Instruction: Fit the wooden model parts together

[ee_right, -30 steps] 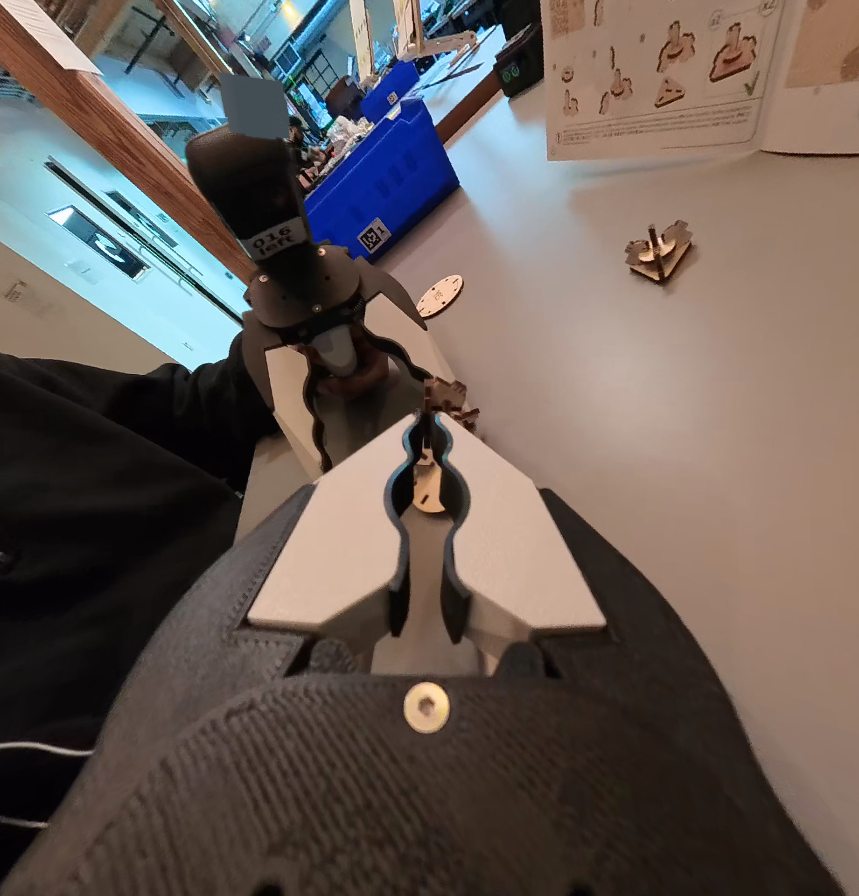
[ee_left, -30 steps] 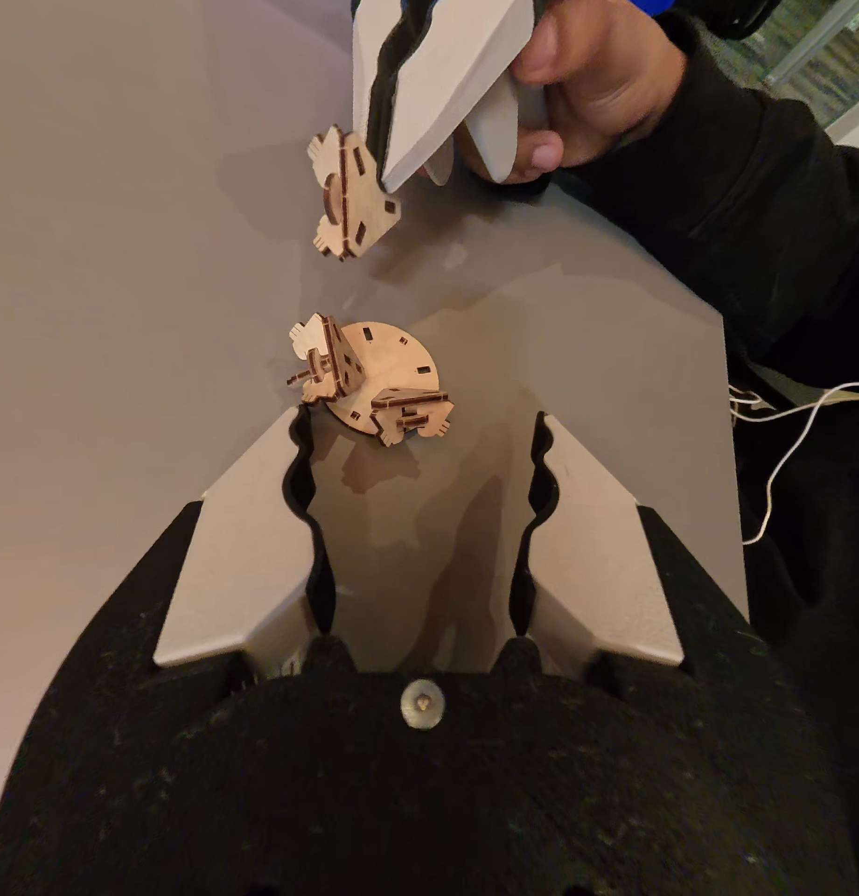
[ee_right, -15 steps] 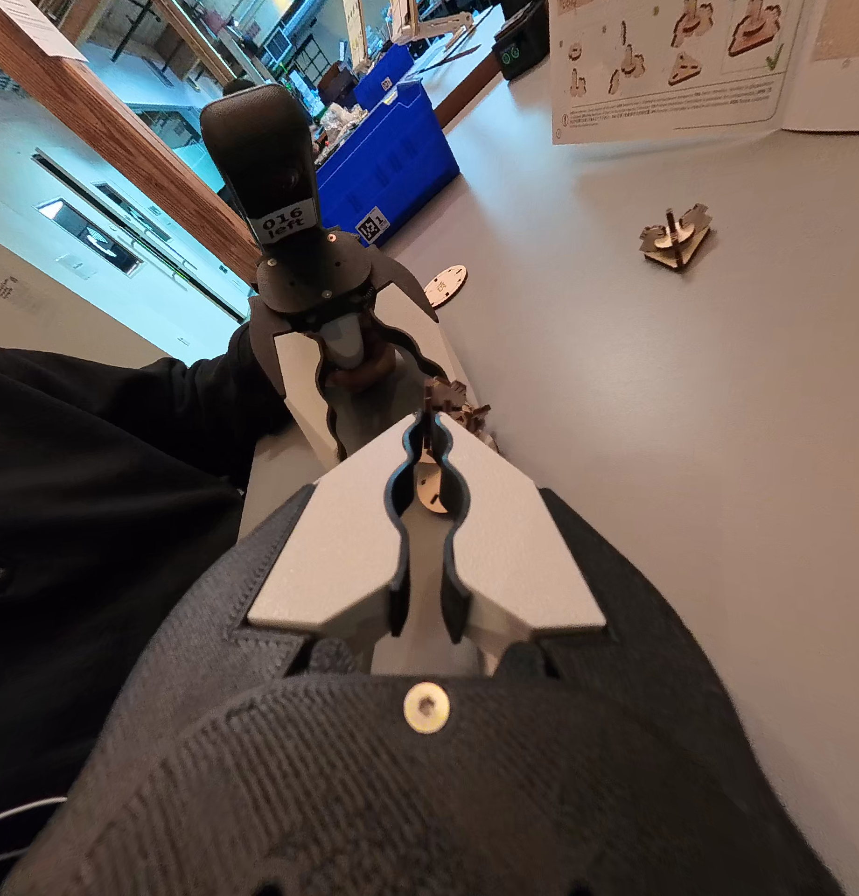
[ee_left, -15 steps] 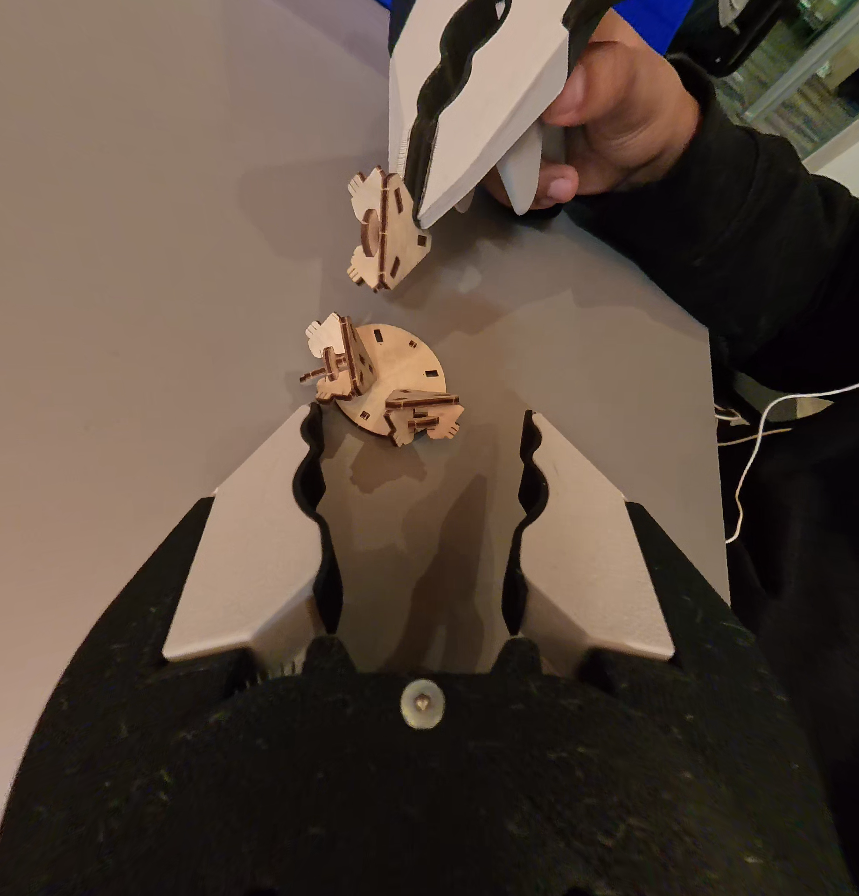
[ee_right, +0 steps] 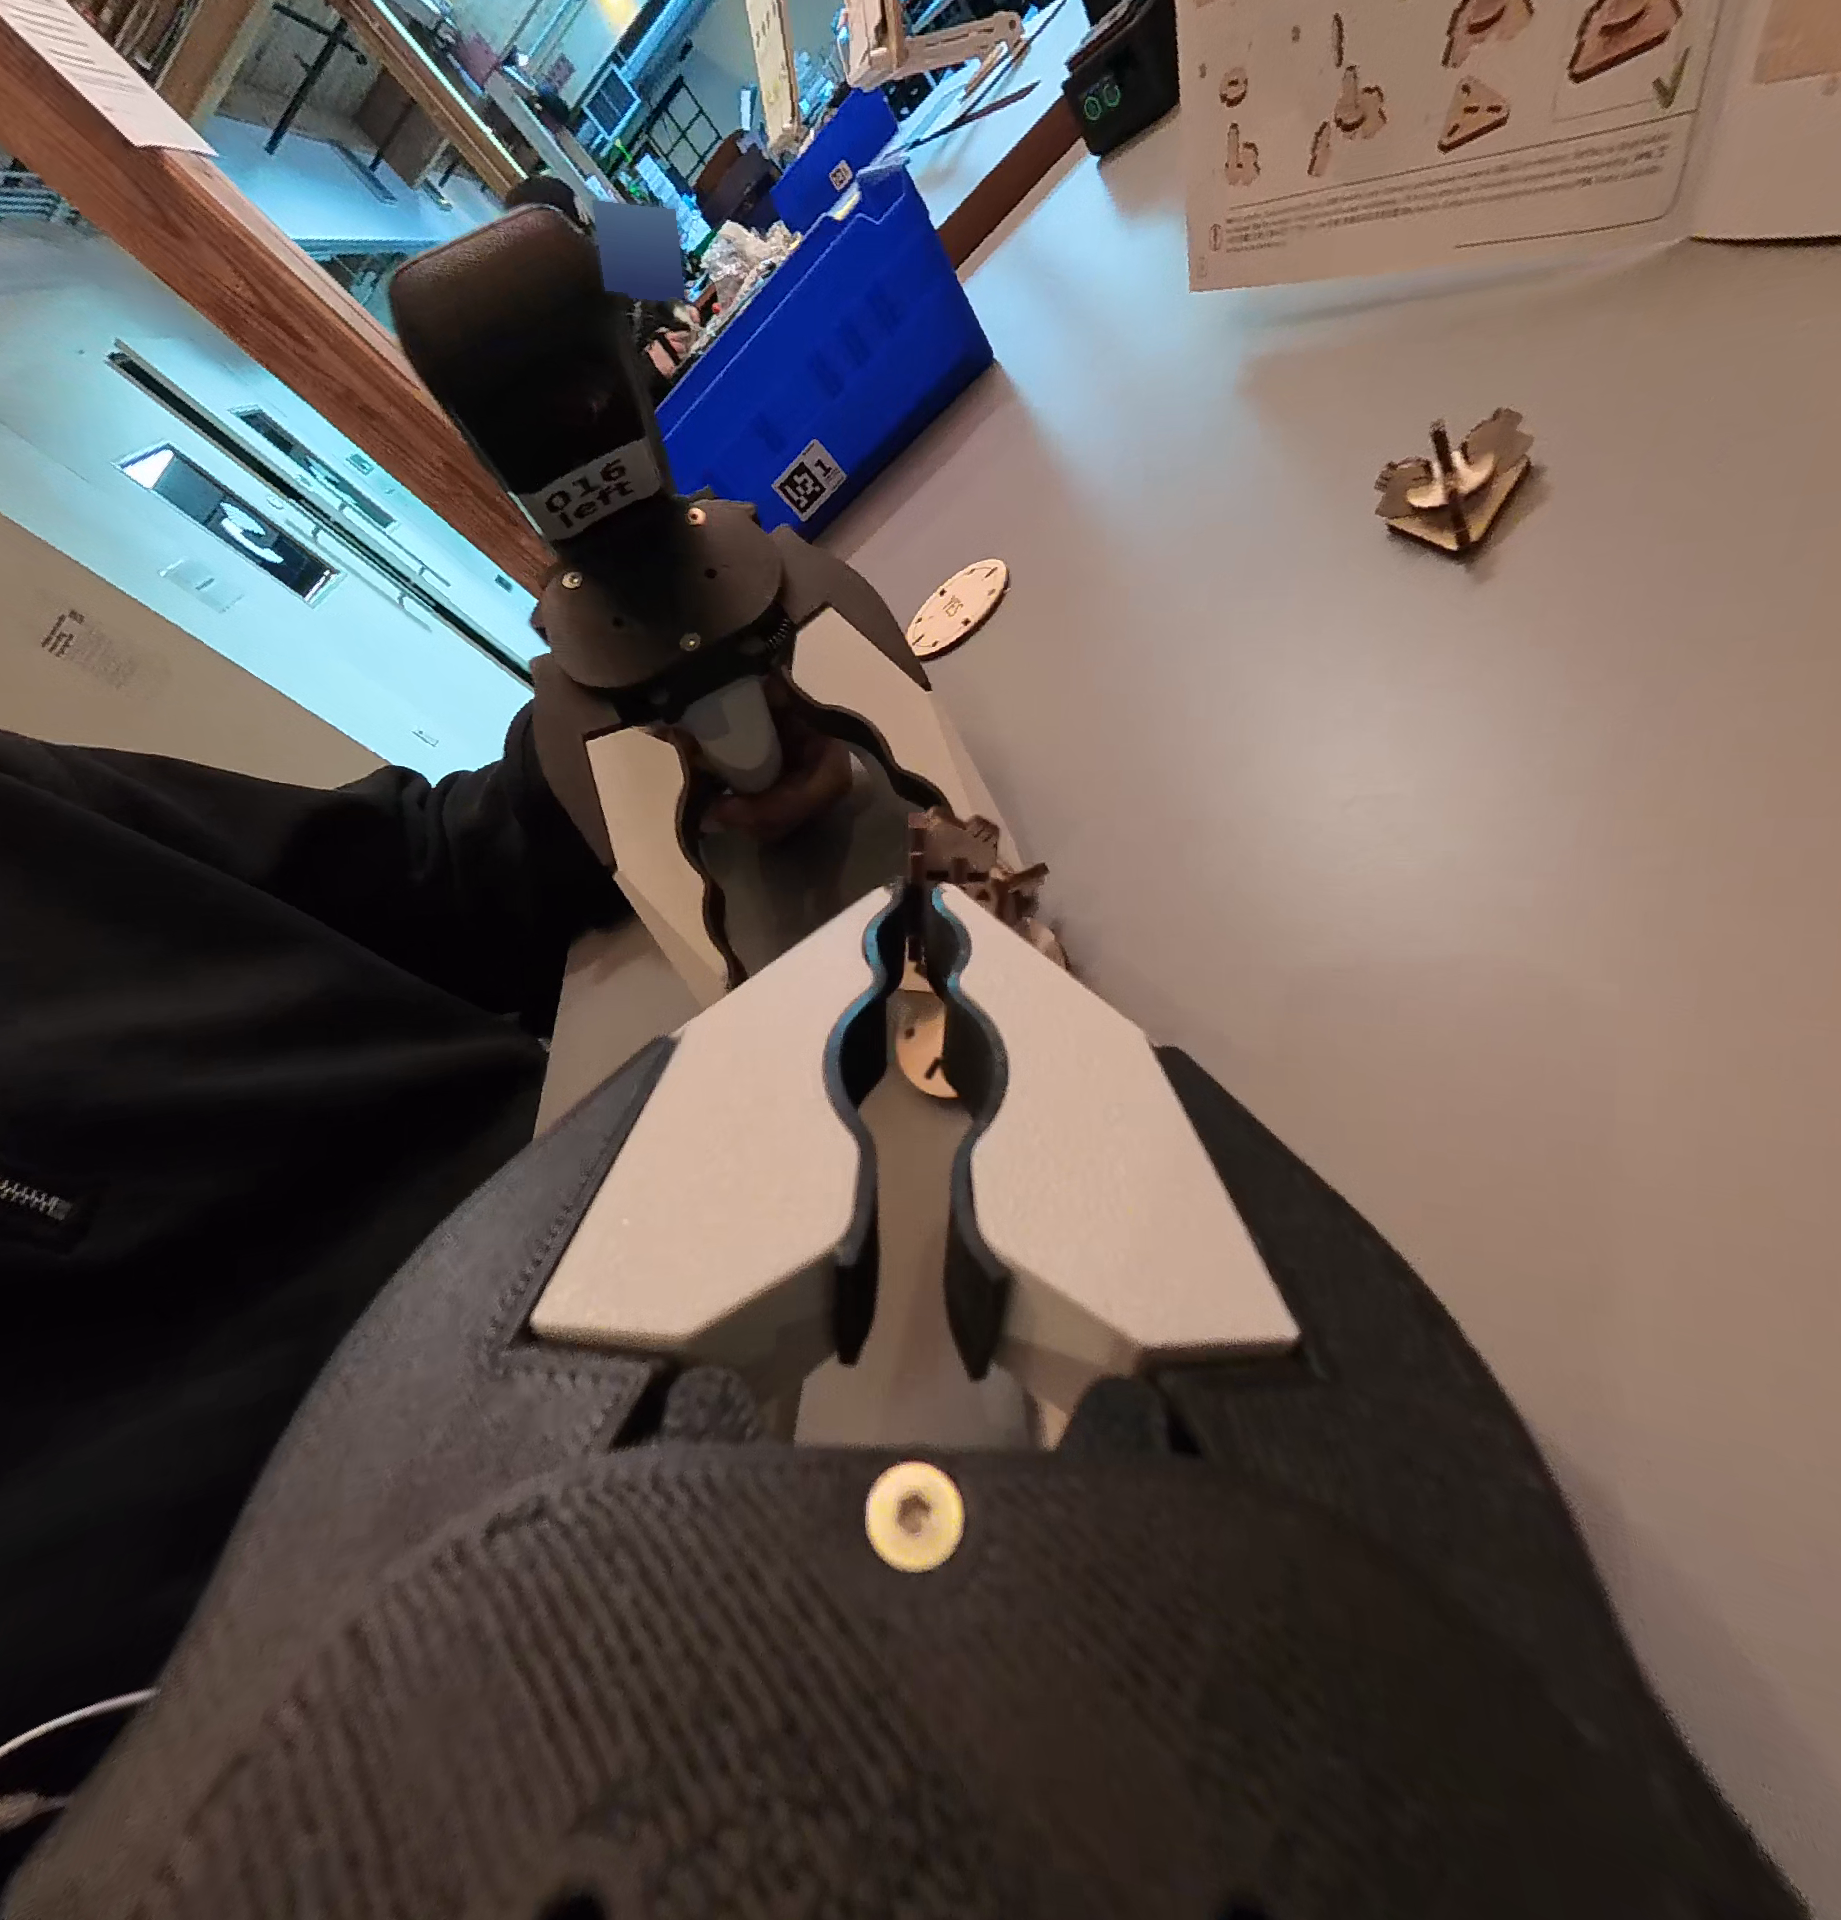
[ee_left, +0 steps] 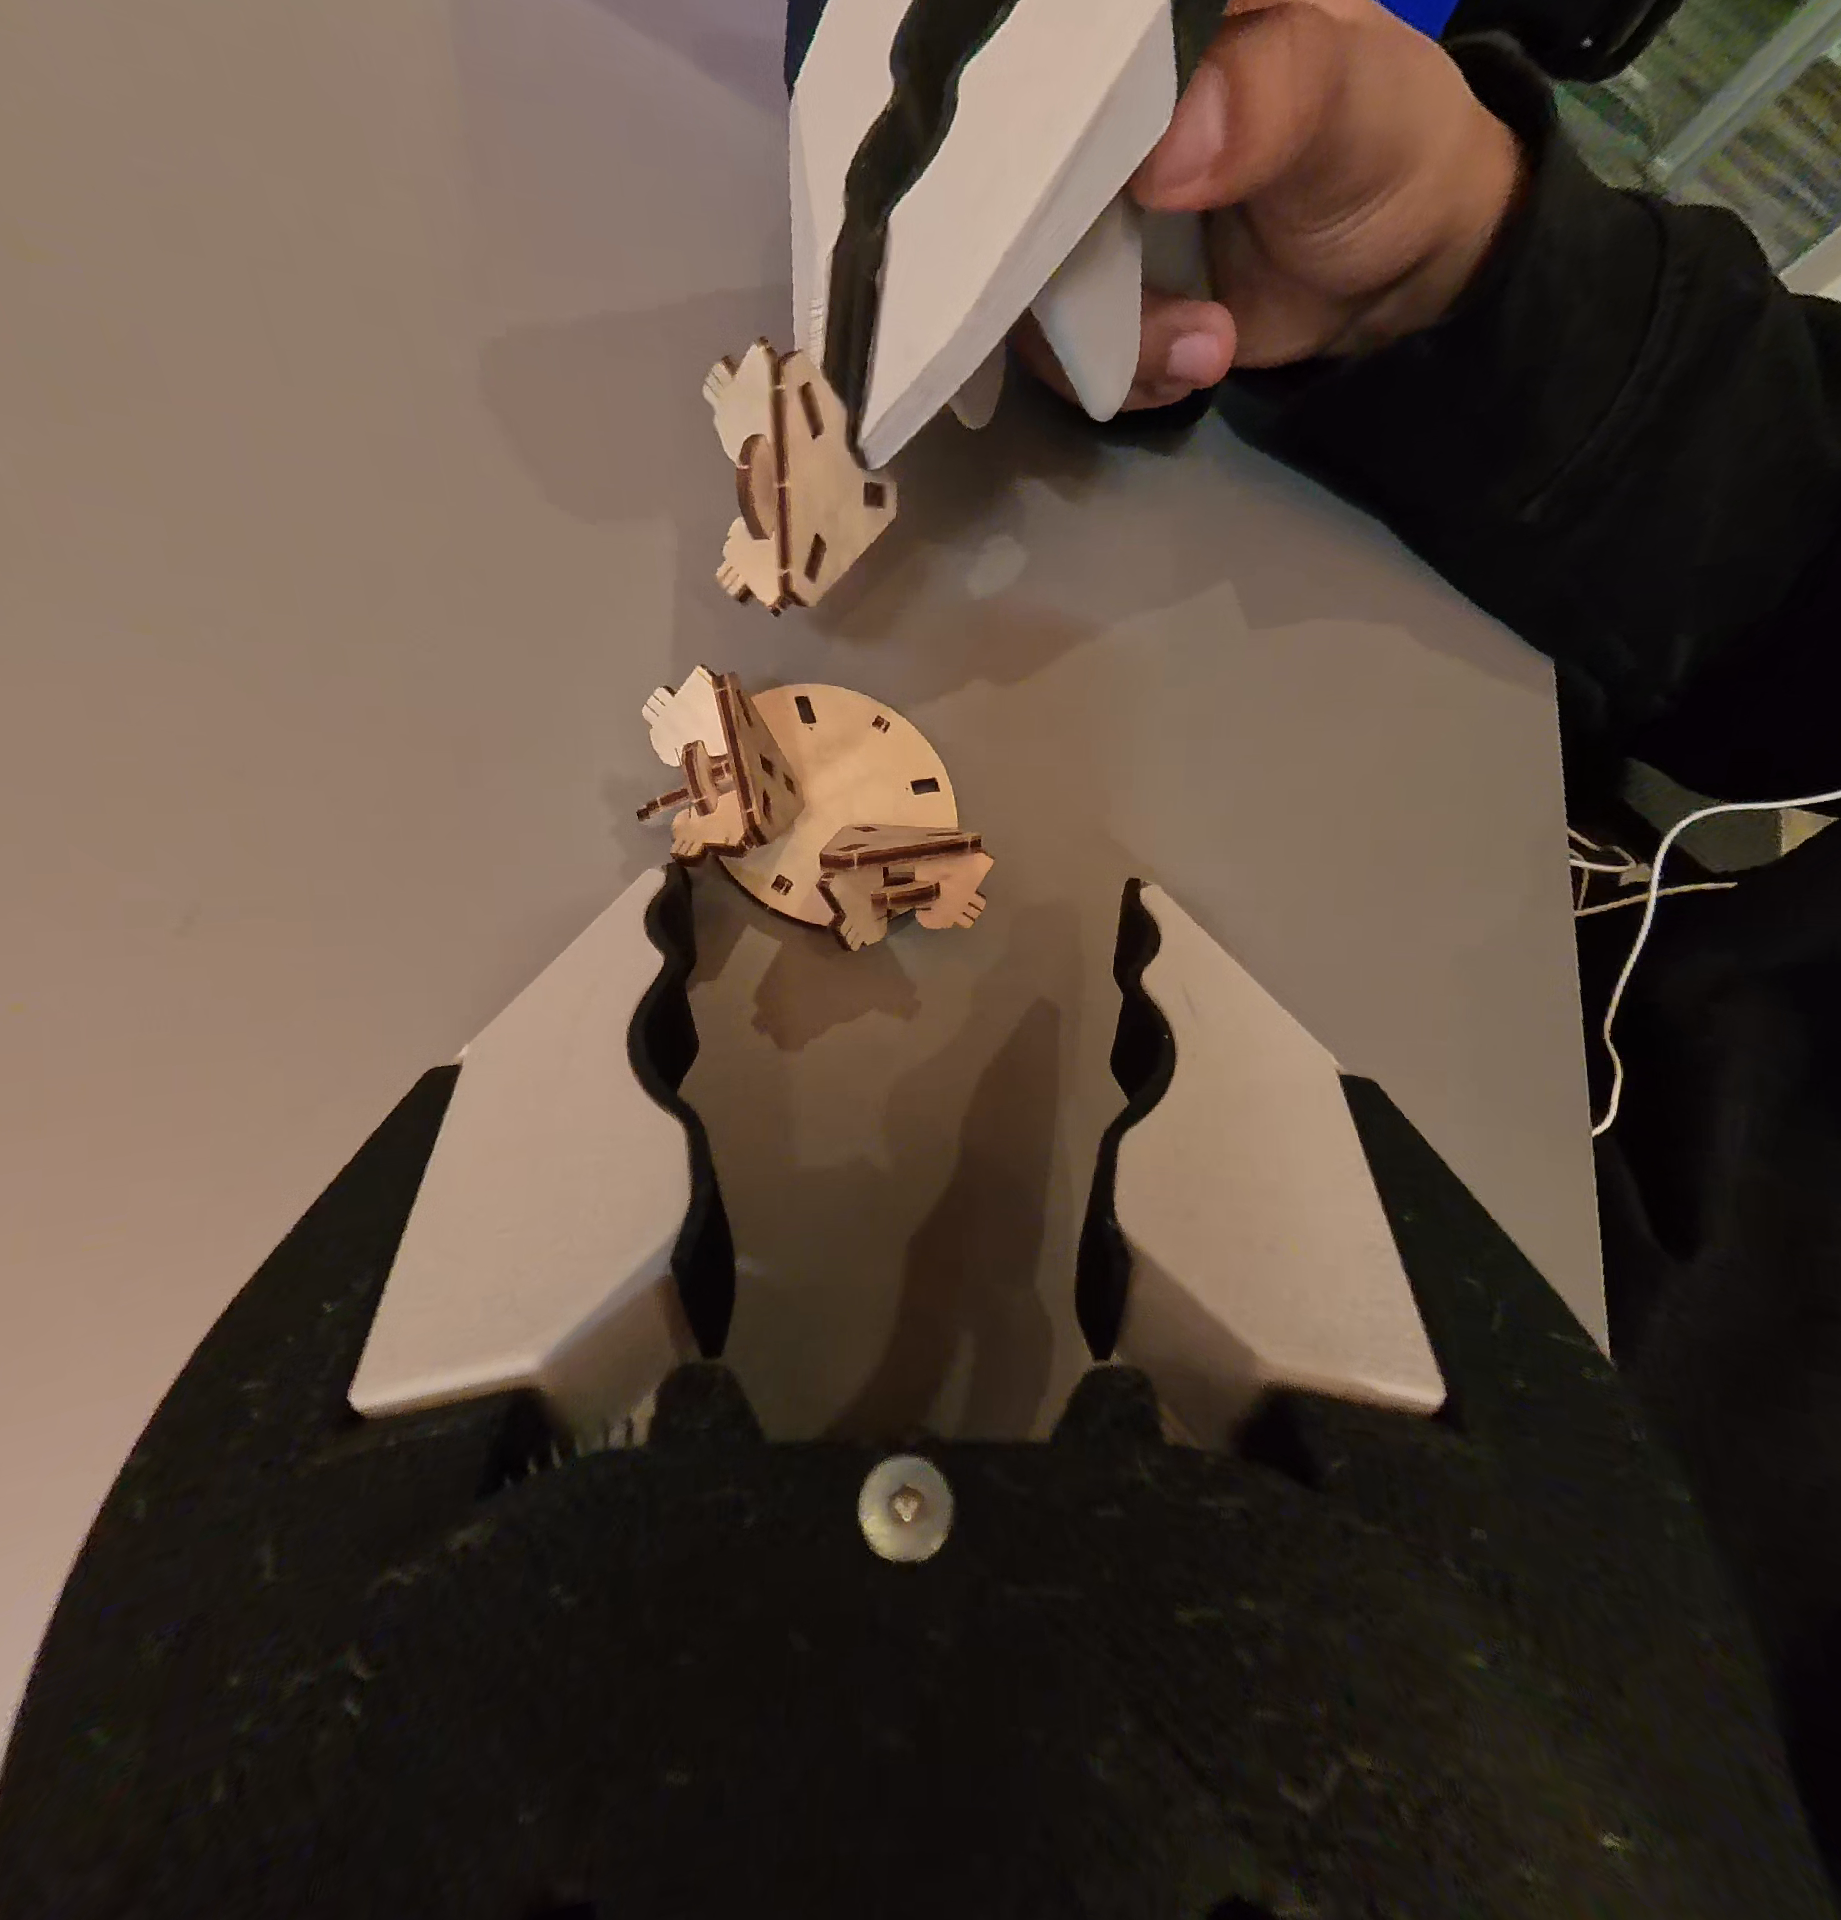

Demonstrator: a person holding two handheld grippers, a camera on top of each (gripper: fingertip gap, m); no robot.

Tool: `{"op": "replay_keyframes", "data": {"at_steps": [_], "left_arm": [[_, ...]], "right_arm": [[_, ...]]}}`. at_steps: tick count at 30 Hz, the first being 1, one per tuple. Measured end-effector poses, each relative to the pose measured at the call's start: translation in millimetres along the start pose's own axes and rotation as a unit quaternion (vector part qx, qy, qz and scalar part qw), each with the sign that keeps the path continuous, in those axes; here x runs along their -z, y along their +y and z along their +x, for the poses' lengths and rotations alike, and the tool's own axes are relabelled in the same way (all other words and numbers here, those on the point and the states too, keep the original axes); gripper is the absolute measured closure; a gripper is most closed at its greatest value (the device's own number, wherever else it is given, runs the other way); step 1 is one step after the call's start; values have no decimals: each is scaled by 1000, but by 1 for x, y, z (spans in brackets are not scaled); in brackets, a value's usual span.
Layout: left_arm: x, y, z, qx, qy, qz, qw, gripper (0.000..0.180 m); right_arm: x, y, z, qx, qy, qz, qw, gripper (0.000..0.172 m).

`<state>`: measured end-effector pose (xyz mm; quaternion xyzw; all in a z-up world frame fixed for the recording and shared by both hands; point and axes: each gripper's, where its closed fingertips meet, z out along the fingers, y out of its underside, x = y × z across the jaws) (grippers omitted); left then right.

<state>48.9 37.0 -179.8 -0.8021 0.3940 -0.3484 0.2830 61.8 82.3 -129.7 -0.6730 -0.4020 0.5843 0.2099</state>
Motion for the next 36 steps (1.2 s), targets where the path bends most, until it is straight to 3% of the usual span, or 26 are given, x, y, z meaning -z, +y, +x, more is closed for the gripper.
{"op": "replay_keyframes", "data": {"at_steps": [13, 18, 22, 29, 36], "left_arm": [[-2, 5, 11, -23, 12, -13, 1000, 100], [-4, 7, 19, -37, 28, -21, 999, 105], [-3, 5, 17, -21, 33, -15, 999, 107], [-3, 4, 16, -9, 38, -11, 999, 108], [-4, 4, 15, -13, 32, -12, 999, 109]], "right_arm": [[11, -4, -36, 135, -45, -3, 990, 172], [19, -9, -25, 70, -26, 0, 997, 172], [20, 3, -11, 7, 25, -123, 992, 172], [14, 34, -5, -17, 46, -343, 938, 172], [11, 45, 4, -32, 40, -407, 912, 171]]}}
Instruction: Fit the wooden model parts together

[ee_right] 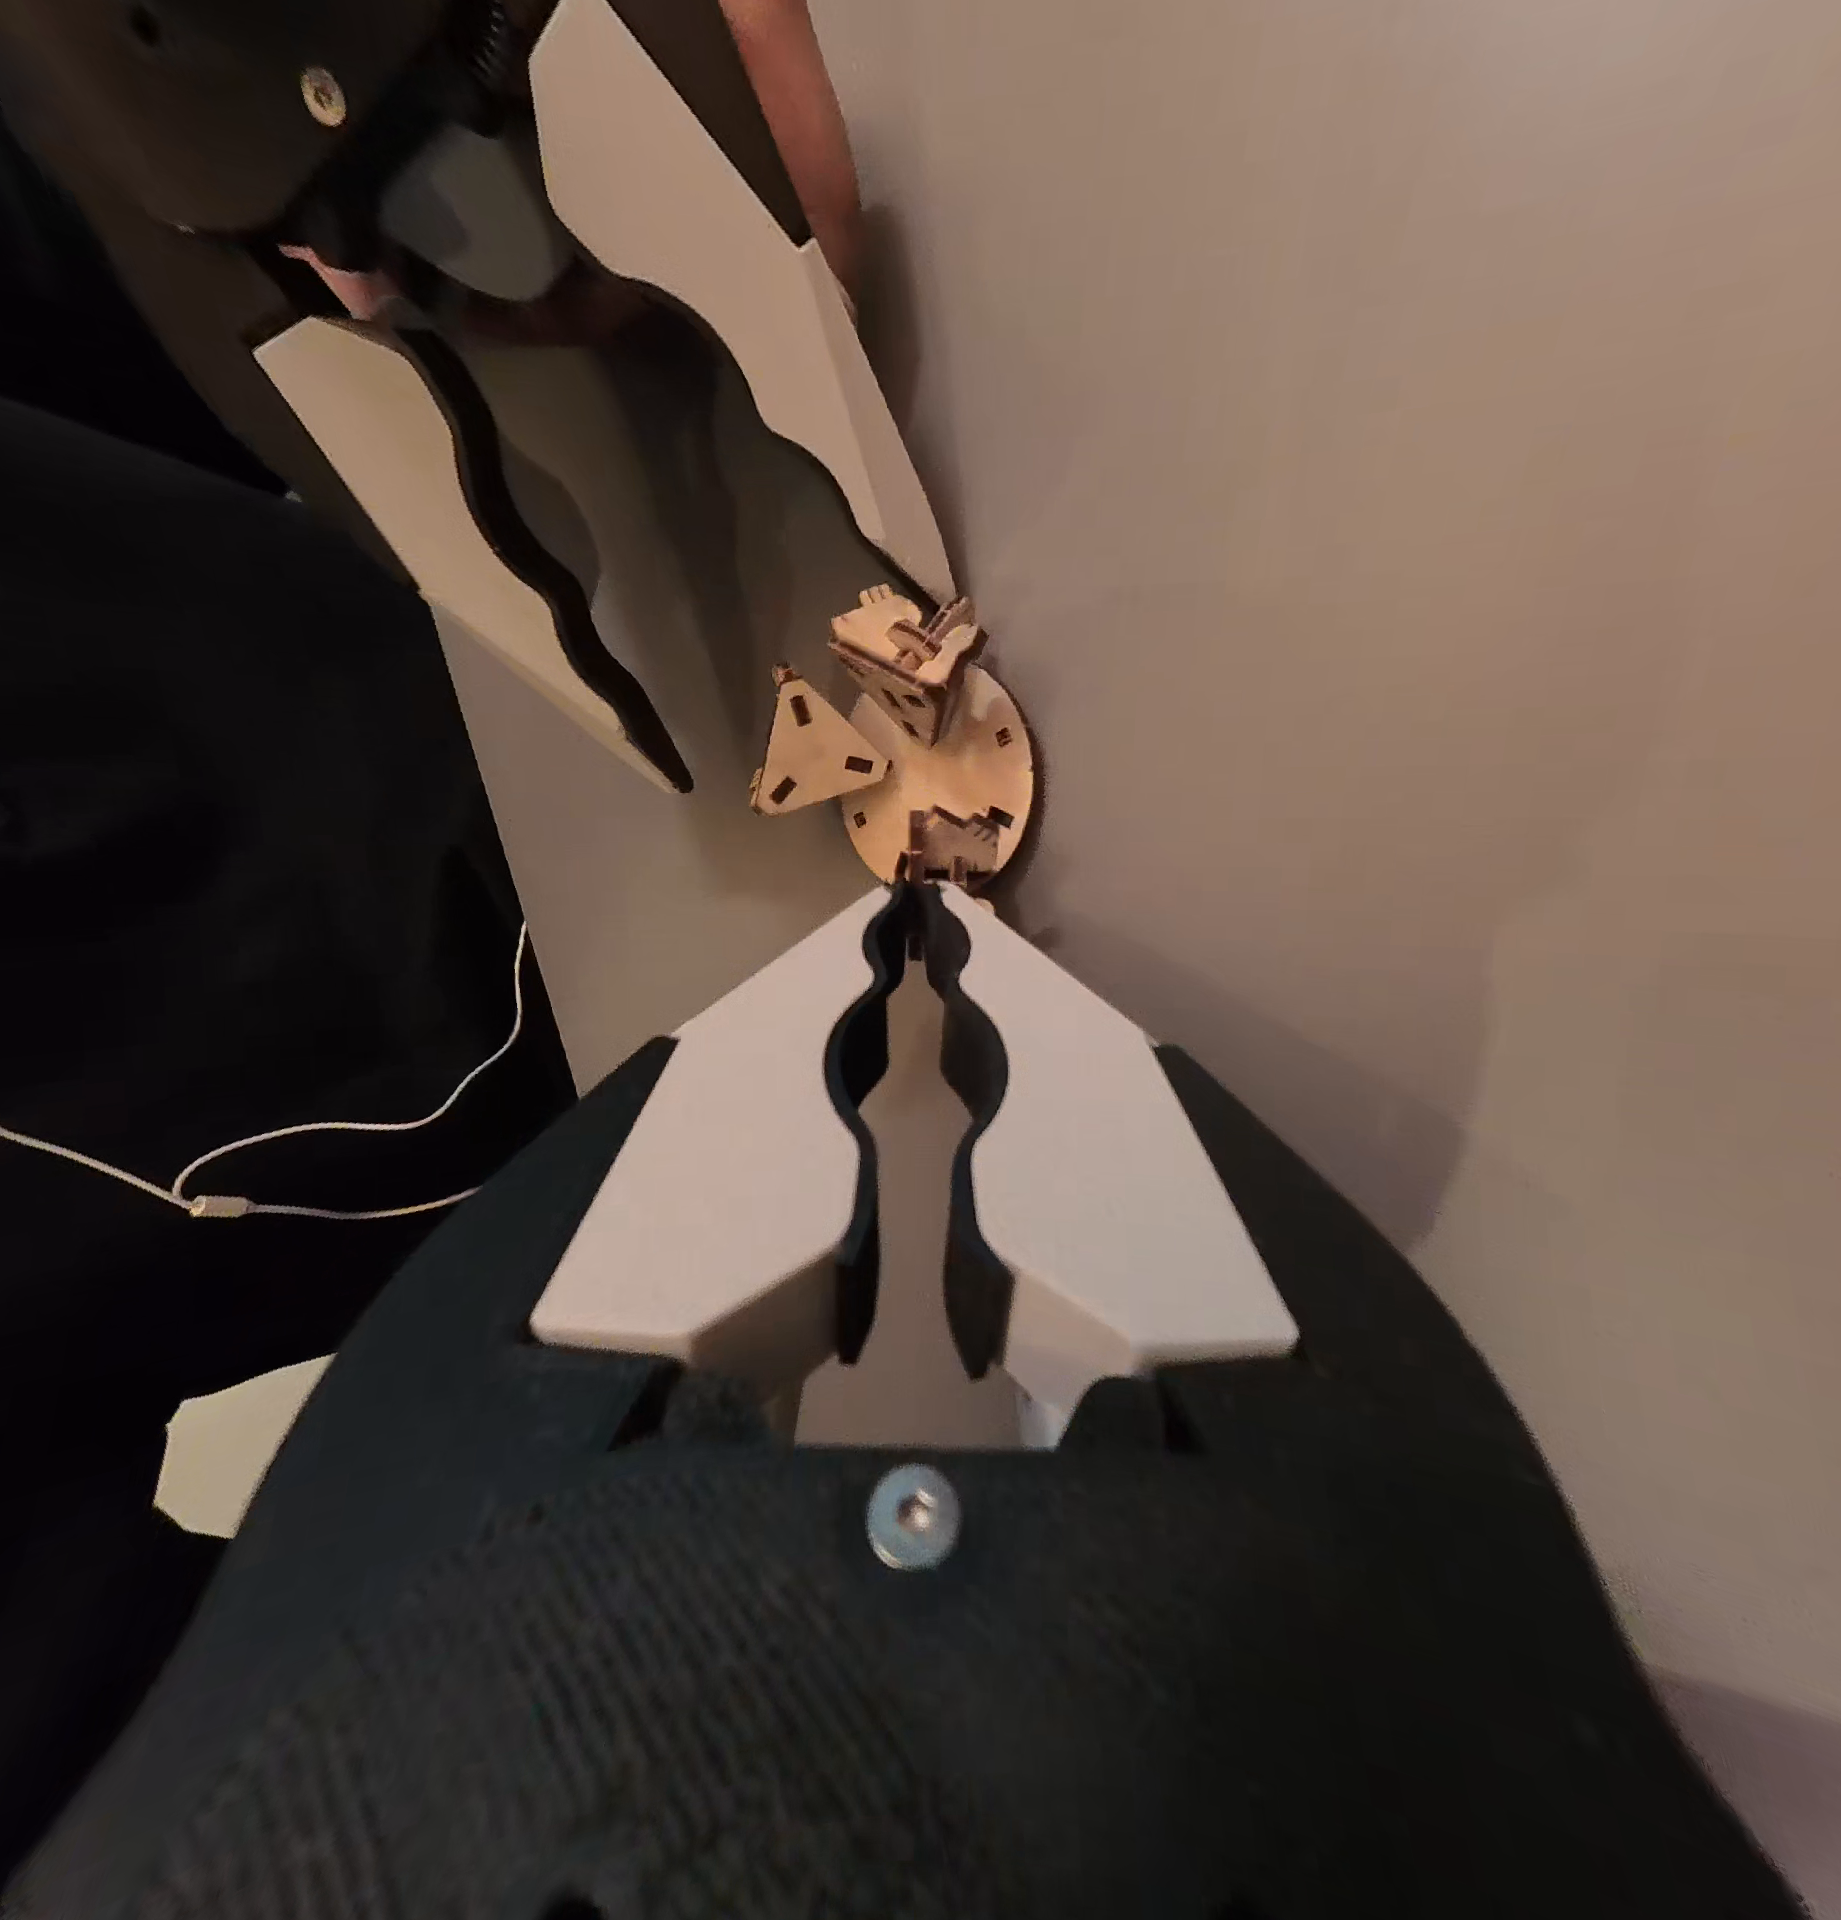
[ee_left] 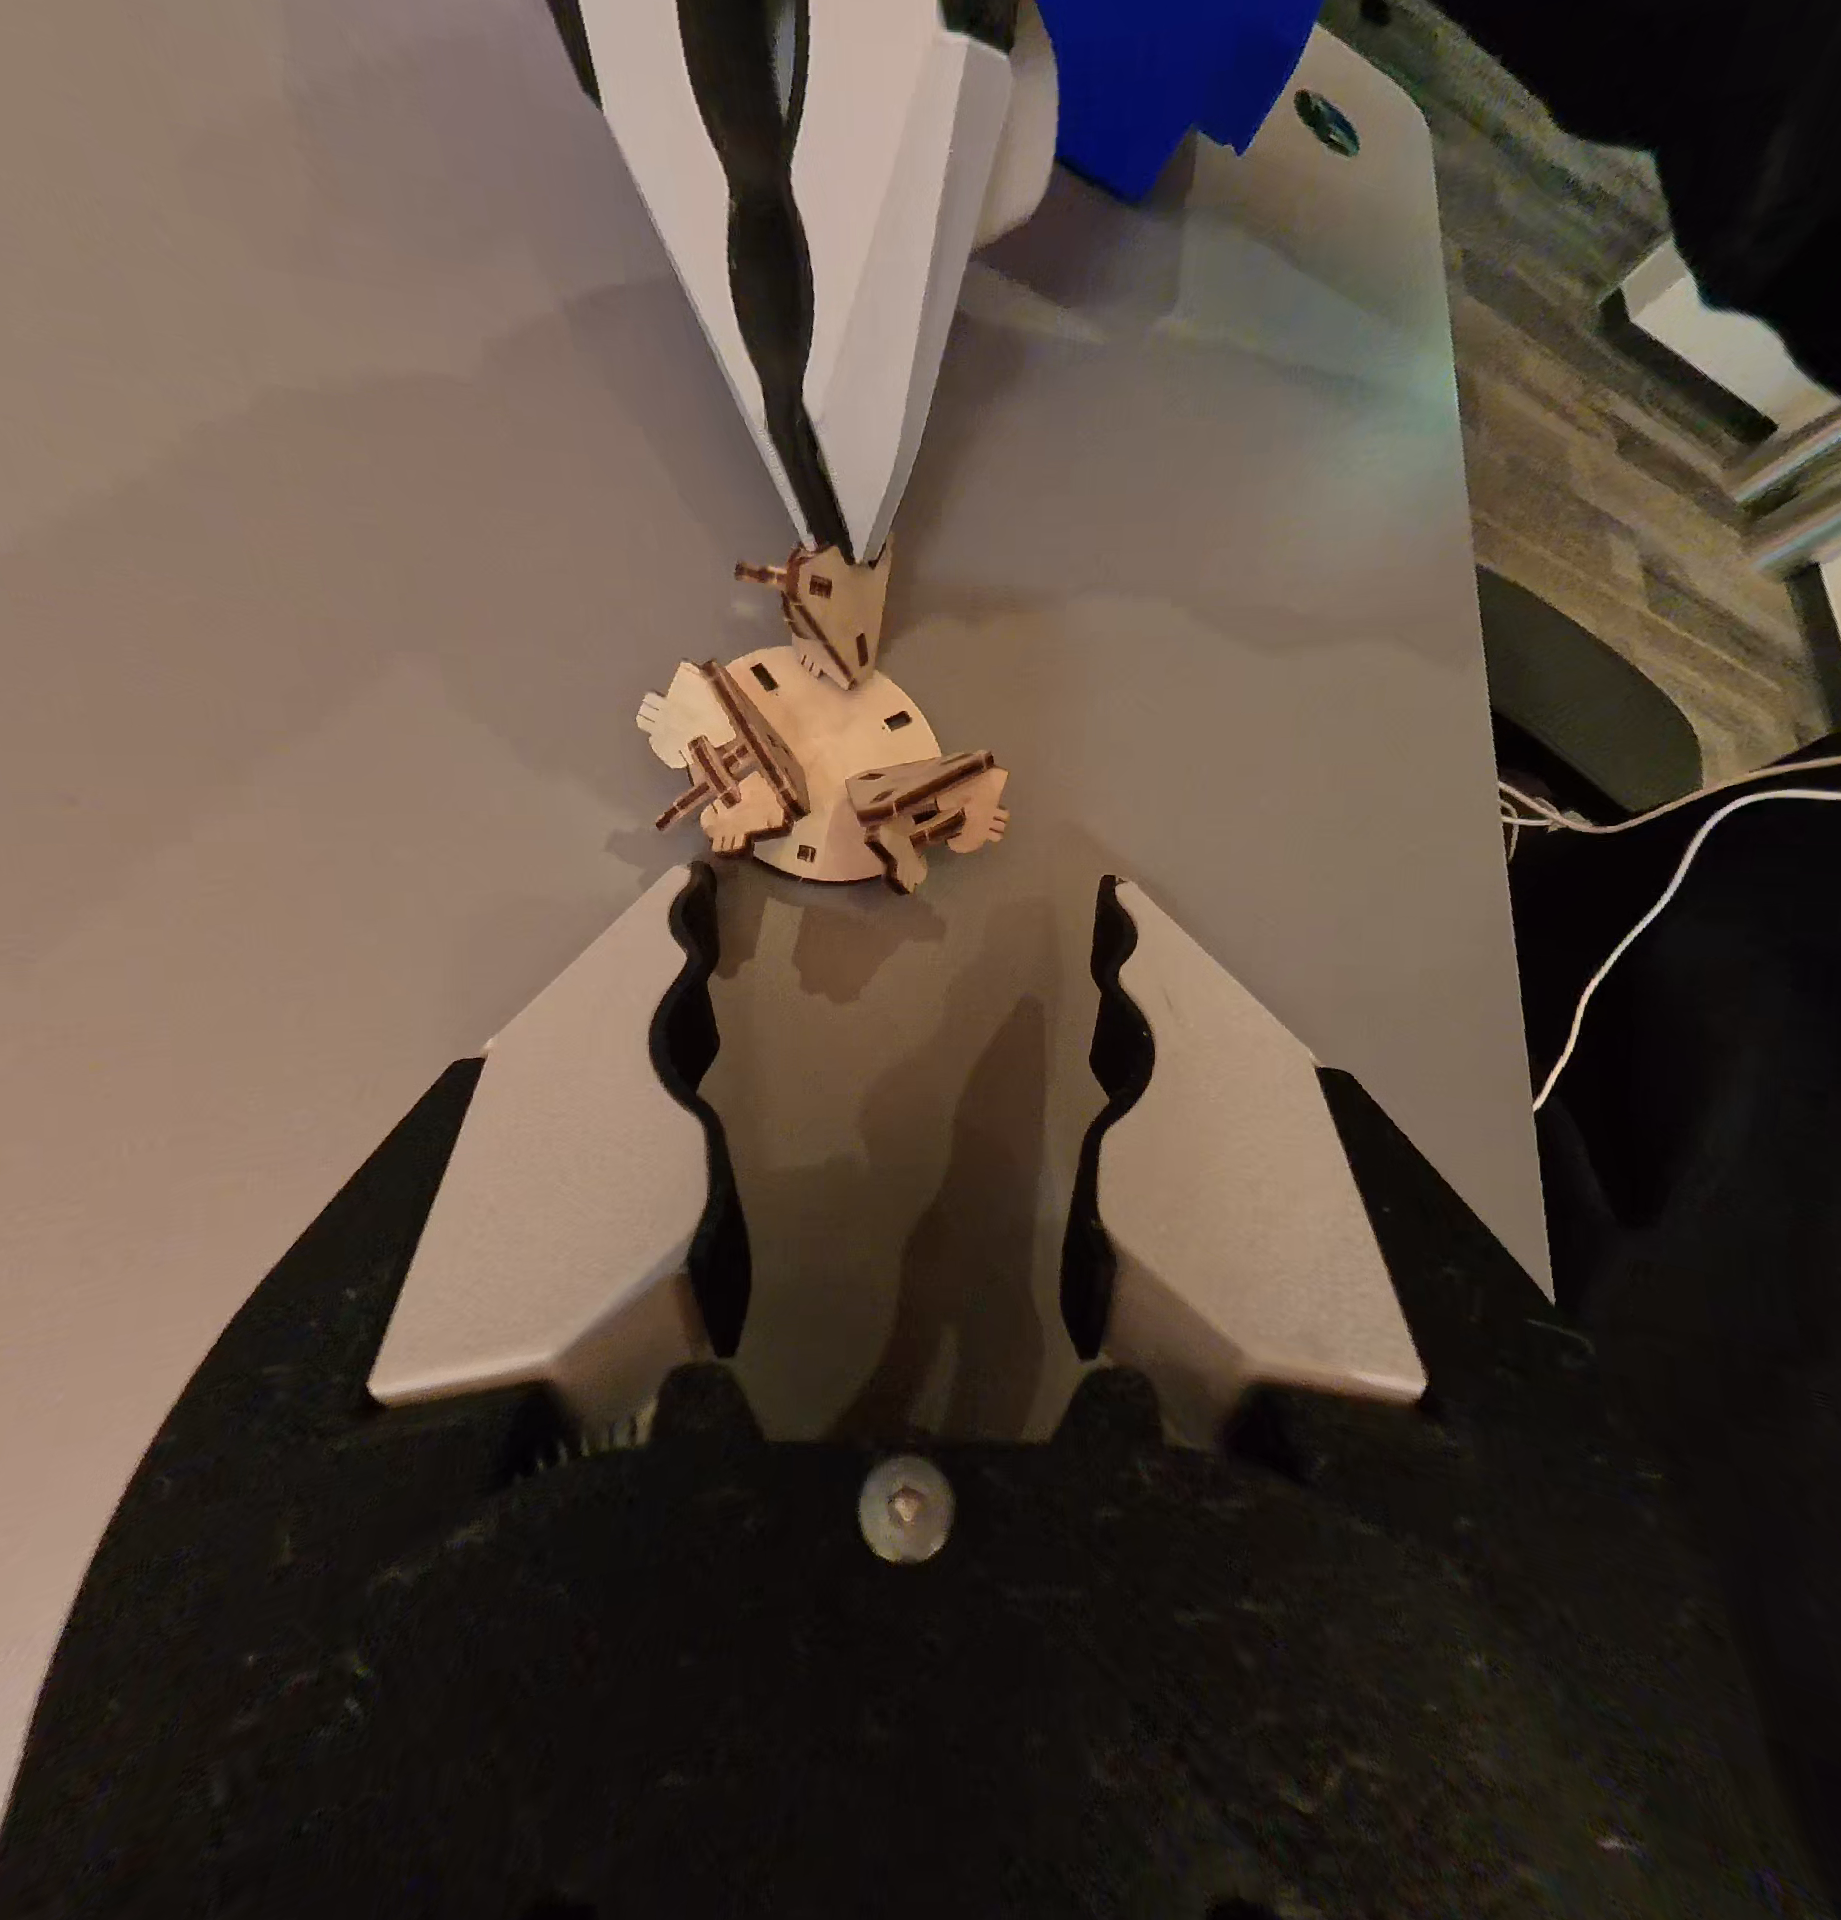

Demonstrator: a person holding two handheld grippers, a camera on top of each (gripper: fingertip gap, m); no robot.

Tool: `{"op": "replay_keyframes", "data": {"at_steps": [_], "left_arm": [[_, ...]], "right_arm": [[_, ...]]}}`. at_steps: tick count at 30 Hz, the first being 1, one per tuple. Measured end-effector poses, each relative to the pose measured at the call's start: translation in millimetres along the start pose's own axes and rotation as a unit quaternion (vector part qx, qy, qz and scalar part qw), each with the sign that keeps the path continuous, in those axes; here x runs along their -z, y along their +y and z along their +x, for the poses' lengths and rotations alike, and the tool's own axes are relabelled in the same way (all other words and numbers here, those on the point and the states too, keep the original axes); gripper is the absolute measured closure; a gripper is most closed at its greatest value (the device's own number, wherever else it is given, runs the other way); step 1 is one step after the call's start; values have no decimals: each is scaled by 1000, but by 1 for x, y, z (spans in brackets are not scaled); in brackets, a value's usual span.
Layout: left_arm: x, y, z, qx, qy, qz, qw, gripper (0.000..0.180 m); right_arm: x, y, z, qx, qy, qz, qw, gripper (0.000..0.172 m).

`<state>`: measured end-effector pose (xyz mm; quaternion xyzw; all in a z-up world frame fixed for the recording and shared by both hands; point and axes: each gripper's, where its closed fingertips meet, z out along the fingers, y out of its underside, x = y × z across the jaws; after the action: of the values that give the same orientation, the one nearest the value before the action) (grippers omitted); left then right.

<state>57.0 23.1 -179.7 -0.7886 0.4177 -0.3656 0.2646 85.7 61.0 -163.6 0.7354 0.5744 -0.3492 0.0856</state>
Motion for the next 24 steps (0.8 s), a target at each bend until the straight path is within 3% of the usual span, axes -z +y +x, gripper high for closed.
{"op": "replay_keyframes", "data": {"at_steps": [24], "left_arm": [[1, 0, 1, 9, 12, 3, 1000, 110]], "right_arm": [[-2, -11, 5, -49, 3, -33, 998, 171]]}}
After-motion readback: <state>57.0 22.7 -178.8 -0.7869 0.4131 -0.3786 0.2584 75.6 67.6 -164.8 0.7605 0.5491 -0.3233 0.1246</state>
